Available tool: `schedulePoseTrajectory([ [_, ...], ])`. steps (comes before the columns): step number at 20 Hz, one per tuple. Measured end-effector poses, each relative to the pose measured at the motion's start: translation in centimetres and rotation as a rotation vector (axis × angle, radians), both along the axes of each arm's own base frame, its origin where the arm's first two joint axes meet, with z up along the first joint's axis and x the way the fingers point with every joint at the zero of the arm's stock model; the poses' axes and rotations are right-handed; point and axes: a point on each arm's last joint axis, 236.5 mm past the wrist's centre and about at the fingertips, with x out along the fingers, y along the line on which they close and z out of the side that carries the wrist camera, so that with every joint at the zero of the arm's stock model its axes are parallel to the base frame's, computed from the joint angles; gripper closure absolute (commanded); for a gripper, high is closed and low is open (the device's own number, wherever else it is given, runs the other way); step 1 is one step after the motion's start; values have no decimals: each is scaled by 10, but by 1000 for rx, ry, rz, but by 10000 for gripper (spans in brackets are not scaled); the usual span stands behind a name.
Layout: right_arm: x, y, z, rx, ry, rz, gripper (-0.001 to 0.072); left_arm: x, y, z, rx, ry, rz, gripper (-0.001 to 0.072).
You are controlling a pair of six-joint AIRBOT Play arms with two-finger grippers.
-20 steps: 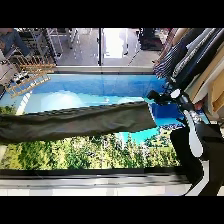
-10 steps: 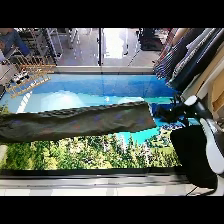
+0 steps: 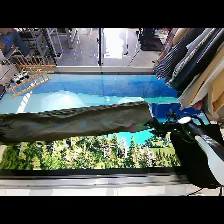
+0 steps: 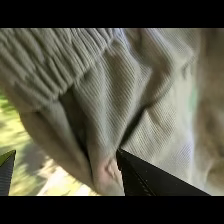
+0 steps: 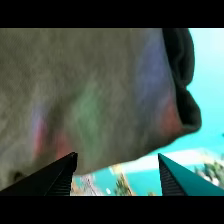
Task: Fold the clothes and pants, and hang the long-sleeved shirts on hangers.
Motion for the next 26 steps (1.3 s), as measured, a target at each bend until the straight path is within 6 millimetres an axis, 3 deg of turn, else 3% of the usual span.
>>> schedulePoseTrajectory([
  [2, 8, 9, -9, 2, -11, -26, 161, 6, -5, -13, -13, 10, -1, 4],
  [3, 13, 11, -12, -2, -21, -45, 251, 9, -6, -18, -22, 9, 4, 22],
  [4, 17, 12, -16, -15, -30, -61, 323, 14, -7, -21, -28, -1, 15, 177],
  [5, 21, 12, -19, -28, -41, -75, 385, 20, -7, -23, -32, -16, 30, 406],
  [7, 32, 12, -20, -63, -74, -94, 562, 30, -7, -28, -41, -37, 55, 655],
  [8, 38, 12, -19, -81, -94, -97, 582, 36, -7, -27, -42, -57, 67, 689],
  [9, 46, 13, -13, -88, -120, -107, 681, 41, -7, -27, -41, -70, 76, 690],
  [13, 89, 14, 33, -102, -263, -128, 688, 58, -11, -18, -58, -117, 72, 693],
  [15, 114, 11, 73, -110, -353, -114, 687, 76, -9, 13, -72, -199, 53, 692],
  [18, 129, 10, 134, -171, -475, 47, 686, 106, -4, 90, -53, -368, -34, 692],
  [20, 109, 13, 142, -222, -447, 217, 686, 106, -2, 125, 25, -390, -136, 692],
  [21, 88, 16, 131, -234, -380, 313, 686, 98, -1, 126, 54, -349, -178, 692],
  [23, 38, 22, 99, -225, -214, 474, 686, 76, 4, 110, 101, -229, -228, 692],
  [26, -29, 27, 55, -186, 9, 613, 683, 34, 15, 69, 141, -11, -267, 692],
])
